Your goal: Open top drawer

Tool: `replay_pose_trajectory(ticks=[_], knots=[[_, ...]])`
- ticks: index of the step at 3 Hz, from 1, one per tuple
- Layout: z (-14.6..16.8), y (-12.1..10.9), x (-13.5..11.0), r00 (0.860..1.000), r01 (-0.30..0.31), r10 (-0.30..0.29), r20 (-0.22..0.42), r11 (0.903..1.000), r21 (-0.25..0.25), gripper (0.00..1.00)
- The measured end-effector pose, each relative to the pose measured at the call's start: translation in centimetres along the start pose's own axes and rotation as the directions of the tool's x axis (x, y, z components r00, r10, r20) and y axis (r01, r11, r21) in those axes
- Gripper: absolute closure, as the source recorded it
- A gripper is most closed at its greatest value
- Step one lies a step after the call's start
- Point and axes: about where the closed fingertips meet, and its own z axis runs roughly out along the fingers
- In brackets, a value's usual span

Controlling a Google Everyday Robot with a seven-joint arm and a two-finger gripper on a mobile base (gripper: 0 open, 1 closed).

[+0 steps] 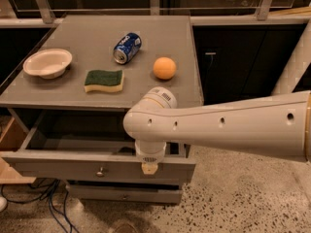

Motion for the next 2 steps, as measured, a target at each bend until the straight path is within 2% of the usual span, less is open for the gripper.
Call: replay_pose_trajectory(ticks=[2], knots=[[-0.45, 1.51, 0.76, 1.000, -0.017, 0.017, -0.015, 0.9998, 0.000, 1.00]])
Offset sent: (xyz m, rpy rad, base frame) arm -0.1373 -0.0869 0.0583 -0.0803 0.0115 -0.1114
